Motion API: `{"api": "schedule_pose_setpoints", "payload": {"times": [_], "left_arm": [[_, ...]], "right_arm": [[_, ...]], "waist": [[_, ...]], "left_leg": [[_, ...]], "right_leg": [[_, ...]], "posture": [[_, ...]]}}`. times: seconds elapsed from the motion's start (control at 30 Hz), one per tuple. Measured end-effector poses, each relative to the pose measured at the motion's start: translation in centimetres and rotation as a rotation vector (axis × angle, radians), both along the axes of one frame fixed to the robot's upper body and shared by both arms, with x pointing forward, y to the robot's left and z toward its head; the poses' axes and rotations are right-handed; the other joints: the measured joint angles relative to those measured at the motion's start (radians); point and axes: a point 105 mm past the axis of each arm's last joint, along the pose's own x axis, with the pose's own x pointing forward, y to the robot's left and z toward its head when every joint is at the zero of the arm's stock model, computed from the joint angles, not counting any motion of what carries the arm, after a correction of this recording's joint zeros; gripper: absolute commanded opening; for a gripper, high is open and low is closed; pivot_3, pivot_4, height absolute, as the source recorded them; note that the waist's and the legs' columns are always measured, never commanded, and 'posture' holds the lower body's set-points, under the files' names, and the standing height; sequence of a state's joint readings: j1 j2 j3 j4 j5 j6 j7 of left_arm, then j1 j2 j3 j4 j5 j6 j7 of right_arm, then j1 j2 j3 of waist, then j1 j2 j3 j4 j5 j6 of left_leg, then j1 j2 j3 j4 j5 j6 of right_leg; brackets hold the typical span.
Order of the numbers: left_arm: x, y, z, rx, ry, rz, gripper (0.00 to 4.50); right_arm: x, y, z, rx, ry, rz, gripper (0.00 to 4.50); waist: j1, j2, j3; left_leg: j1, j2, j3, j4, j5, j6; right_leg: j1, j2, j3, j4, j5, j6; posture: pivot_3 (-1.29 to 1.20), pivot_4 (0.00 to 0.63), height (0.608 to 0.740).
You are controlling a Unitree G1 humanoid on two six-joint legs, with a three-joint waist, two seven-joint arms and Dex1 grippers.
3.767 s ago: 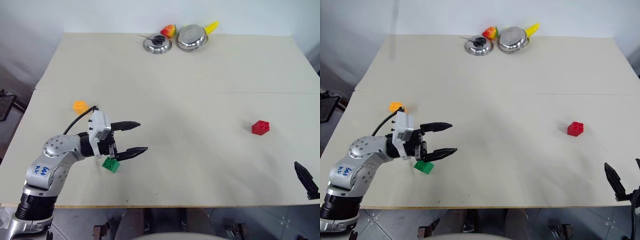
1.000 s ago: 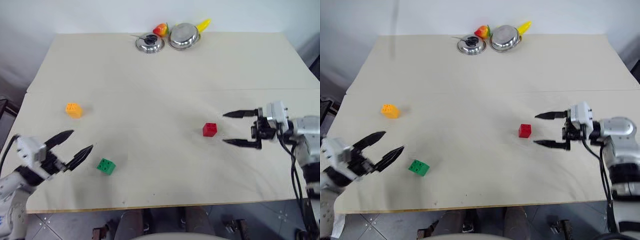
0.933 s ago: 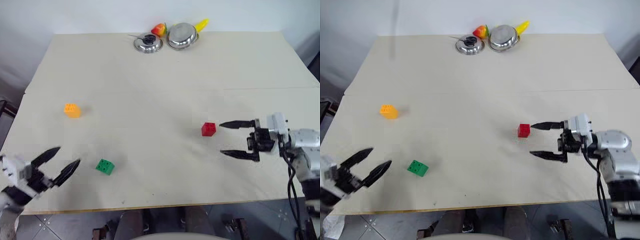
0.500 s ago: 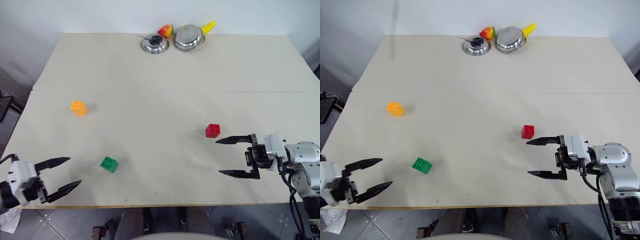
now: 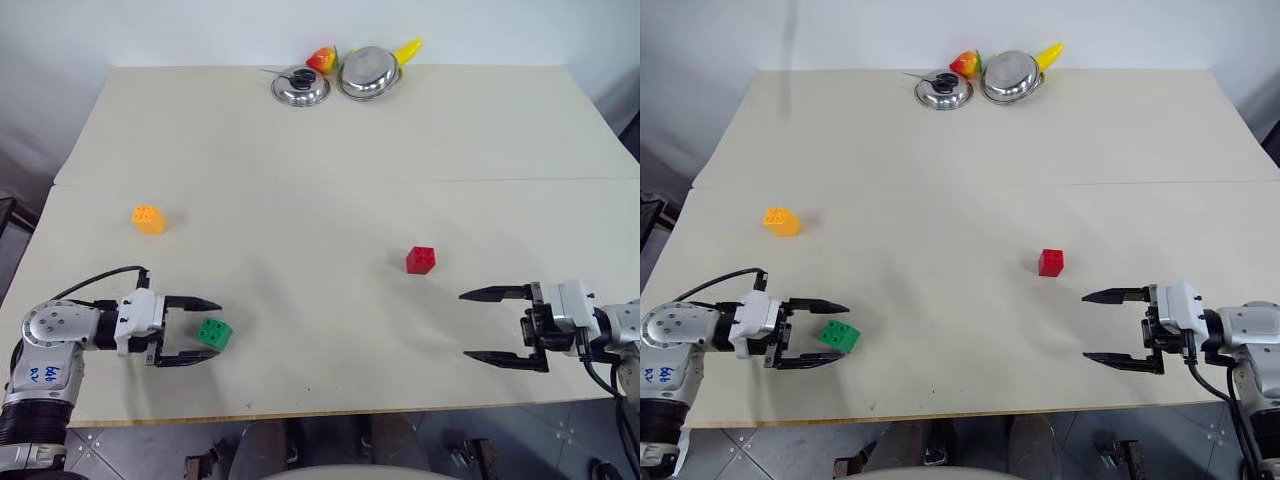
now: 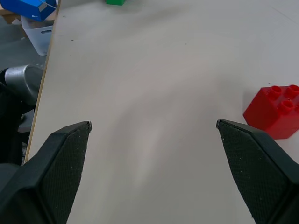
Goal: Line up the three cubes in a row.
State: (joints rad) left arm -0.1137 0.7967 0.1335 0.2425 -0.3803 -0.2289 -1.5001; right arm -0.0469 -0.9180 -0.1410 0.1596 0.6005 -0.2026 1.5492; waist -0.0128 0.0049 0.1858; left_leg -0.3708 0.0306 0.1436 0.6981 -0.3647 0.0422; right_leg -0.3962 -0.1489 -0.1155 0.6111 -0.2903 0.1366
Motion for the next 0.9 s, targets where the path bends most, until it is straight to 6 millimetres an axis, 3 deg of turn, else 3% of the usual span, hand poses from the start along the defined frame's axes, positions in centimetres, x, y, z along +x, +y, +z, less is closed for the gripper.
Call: {"api": "schedule_pose_setpoints", "payload": {"times": [0.17,0.27,0.33,0.43,0.6,0.7,0.77,0.9], "left_arm": [[0.1,-1.1,0.8,-0.04,0.038,-0.03,1.47],[2.7,-4.5,5.1,-0.227,0.003,-0.019,1.48],[3.9,-6.4,7.6,-0.242,-0.043,-0.073,1.48],[5.5,-10.0,9.4,-0.229,-0.075,-0.187,1.48],[9.1,-18.2,8.2,-0.182,-0.034,-0.292,1.48],[10.9,-21.8,6.6,-0.109,-0.024,-0.27,1.48],[11.7,-23.1,5.2,-0.05,-0.03,-0.246,1.48],[12.5,-23.1,2.8,0.018,-0.017,-0.192,1.48]], "right_arm": [[-0.4,-1.4,-0.6,0.004,0.003,-0.07,4.5],[-1.0,-3.1,-1.8,-0.019,0.026,-0.146,4.5],[-1.2,-3.6,-1.8,-0.027,0.015,-0.175,4.5],[-1.4,-4.3,-1.6,-0.031,0.003,-0.218,4.5],[-1.8,-4.4,-0.9,-0.035,-0.023,-0.253,4.5],[-1.8,-4.4,-0.1,-0.027,-0.05,-0.284,4.5],[-1.9,-4.4,0.3,-0.021,-0.064,-0.31,4.5],[-2.4,-4.3,0.8,-0.009,-0.085,-0.347,4.5]], "waist": [[0.012,0.0,0.0],[0.036,0.0,0.0],[0.037,-0.001,0.0],[0.036,0.0,0.0],[0.037,-0.001,0.0],[0.034,-0.002,0.001],[0.032,-0.003,0.001],[0.033,-0.003,0.002]], "left_leg": [[0.0,-0.001,0.0,0.001,0.0,0.001],[-0.001,-0.002,-0.003,0.003,0.002,0.003],[0.0,-0.003,-0.002,0.003,0.002,0.004],[0.0,-0.004,0.0,0.003,0.002,0.004],[-0.001,-0.009,0.003,0.003,0.003,0.004],[-0.001,-0.009,0.002,0.001,0.003,0.004],[-0.002,-0.009,0.001,0.0,0.003,0.004],[-0.003,-0.007,0.001,0.0,0.002,0.004]], "right_leg": [[0.001,0.0,0.001,0.0,0.001,0.001],[0.002,-0.001,0.002,0.0,0.002,0.004],[0.003,-0.001,0.003,-0.001,0.003,0.005],[0.004,0.0,0.003,-0.001,0.003,0.006],[0.004,0.001,0.003,-0.005,0.004,0.008],[0.003,0.001,0.003,-0.007,0.004,0.008],[0.002,0.001,0.003,-0.008,0.004,0.008],[0.001,0.001,0.003,-0.009,0.004,0.008]], "posture": [[0.0,0.15,0.74],[0.0,0.15,0.74],[0.0,0.15,0.74],[0.0,0.15,0.74],[0.0,0.15,0.74],[0.0,0.15,0.74],[0.0,0.15,0.74],[0.0,0.15,0.74]]}}
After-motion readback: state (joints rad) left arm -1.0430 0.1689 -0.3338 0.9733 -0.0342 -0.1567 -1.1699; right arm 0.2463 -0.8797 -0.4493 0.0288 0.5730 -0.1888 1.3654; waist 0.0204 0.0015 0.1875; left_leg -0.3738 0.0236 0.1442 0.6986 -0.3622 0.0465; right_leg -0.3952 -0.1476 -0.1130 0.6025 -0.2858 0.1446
